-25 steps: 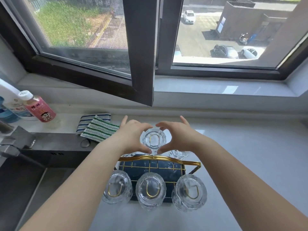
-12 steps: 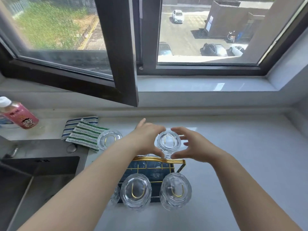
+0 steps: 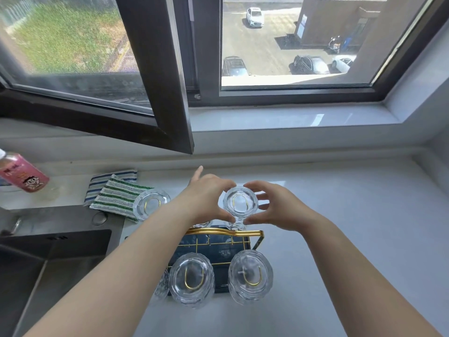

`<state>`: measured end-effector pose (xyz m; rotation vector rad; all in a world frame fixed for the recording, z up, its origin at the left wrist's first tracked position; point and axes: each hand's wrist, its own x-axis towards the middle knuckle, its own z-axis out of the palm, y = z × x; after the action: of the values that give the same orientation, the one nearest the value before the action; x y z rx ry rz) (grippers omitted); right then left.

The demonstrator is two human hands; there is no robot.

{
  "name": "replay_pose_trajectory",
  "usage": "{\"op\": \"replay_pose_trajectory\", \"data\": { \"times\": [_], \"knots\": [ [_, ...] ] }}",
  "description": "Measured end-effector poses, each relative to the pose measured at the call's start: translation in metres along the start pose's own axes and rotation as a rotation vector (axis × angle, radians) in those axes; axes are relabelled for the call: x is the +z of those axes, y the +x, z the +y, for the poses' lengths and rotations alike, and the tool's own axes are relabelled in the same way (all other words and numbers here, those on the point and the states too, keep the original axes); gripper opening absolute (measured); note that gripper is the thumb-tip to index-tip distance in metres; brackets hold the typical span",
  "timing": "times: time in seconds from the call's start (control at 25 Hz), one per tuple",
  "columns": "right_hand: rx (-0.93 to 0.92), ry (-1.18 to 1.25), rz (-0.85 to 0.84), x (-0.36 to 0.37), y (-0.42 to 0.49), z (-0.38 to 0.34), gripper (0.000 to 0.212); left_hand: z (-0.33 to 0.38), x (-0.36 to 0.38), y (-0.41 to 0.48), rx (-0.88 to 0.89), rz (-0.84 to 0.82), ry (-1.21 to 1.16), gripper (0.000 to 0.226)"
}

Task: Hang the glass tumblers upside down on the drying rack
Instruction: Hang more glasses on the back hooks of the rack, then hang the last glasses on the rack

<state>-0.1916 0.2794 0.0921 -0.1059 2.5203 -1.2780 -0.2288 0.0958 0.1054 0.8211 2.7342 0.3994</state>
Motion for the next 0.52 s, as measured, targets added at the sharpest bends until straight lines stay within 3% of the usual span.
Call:
{"op": "replay_pose_trajectory", "data": {
  "times": [0.44, 0.52],
  "knots": [
    [0.031, -0.023, -0.011, -0.001, -0.002, 0.002, 0.08, 0.004, -0.005, -0.007, -0.03, -0.012, -0.052, 0.076],
    [0.031, -0.014, 0.036, -0.004, -0.012, 0.001, 0.074, 0.007, -0.011, -0.018, -0.02, 0.045, -0.106, 0.072]
  ]
}}
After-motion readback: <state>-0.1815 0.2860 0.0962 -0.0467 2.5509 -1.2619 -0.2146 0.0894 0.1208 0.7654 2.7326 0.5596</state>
